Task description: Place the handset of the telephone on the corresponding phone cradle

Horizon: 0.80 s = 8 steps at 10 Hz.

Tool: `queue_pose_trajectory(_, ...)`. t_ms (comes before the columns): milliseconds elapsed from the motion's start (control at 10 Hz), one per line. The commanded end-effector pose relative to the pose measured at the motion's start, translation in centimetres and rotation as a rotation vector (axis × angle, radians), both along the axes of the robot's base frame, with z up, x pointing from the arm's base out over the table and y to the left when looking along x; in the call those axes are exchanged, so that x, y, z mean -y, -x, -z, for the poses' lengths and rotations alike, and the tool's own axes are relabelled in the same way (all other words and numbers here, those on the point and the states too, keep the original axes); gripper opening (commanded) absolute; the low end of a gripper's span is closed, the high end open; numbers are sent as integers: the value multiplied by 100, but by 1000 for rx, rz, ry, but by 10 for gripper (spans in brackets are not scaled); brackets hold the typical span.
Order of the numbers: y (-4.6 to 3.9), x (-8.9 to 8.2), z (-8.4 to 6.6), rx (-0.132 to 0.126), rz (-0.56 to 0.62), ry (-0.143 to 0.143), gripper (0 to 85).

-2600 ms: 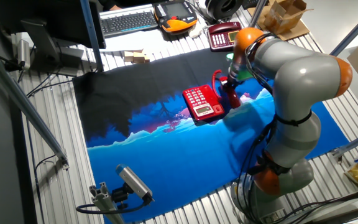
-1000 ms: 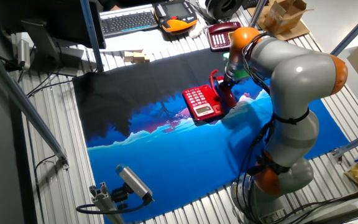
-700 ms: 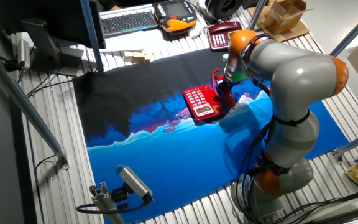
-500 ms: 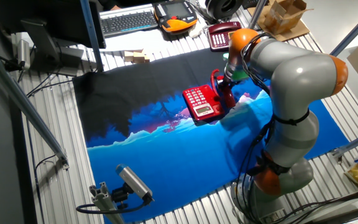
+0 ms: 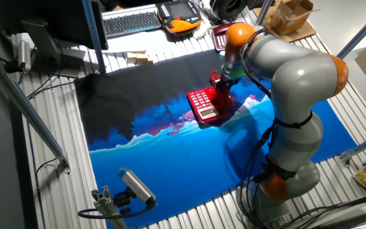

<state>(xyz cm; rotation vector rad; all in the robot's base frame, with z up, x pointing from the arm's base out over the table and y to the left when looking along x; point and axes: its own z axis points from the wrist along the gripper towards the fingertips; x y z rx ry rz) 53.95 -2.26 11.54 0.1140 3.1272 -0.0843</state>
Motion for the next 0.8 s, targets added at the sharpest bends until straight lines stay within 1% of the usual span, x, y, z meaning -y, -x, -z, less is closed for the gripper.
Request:
queue_pose_trajectory(0, 1, -152, 33, 3, -5, 11, 0)
queue_pose_trajectory(100, 1, -193, 83, 11, -7, 16, 0)
queue_pose_trajectory(200, 7, -213, 126, 12, -10, 13, 0)
queue_pose_trajectory(300, 26, -225, 171, 13, -21, 21, 0)
queue_pose_trajectory(400, 37, -217, 193, 14, -28, 21, 0)
queue_pose_trajectory(700, 49, -208, 217, 3, -57, 25, 0)
